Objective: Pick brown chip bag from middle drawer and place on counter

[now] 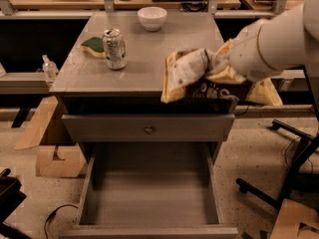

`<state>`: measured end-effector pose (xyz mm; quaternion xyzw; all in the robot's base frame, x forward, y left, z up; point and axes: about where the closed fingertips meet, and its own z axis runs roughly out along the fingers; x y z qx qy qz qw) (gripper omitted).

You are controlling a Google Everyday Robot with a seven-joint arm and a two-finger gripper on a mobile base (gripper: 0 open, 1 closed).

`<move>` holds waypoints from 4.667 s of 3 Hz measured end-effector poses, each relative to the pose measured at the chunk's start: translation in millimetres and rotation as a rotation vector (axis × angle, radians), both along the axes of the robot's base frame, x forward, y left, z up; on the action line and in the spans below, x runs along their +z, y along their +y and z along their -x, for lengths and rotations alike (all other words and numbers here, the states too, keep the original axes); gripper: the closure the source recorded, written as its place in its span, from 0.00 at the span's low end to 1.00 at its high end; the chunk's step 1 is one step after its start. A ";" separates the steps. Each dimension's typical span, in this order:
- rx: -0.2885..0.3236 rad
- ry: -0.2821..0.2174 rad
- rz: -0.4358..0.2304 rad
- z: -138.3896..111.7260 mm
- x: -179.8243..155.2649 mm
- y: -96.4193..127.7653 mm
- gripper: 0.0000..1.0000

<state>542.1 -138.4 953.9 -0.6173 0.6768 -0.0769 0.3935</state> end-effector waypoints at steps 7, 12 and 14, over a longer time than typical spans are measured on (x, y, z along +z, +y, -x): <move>0.072 -0.039 0.059 -195.2 -24.1 49.6 1.00; 0.016 -0.016 0.063 -212.7 -47.4 39.2 0.11; 0.018 -0.014 0.063 -212.9 -49.0 40.4 0.00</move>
Offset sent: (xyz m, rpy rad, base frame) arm 0.0041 0.0005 0.0178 -0.0037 -0.0320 -0.0003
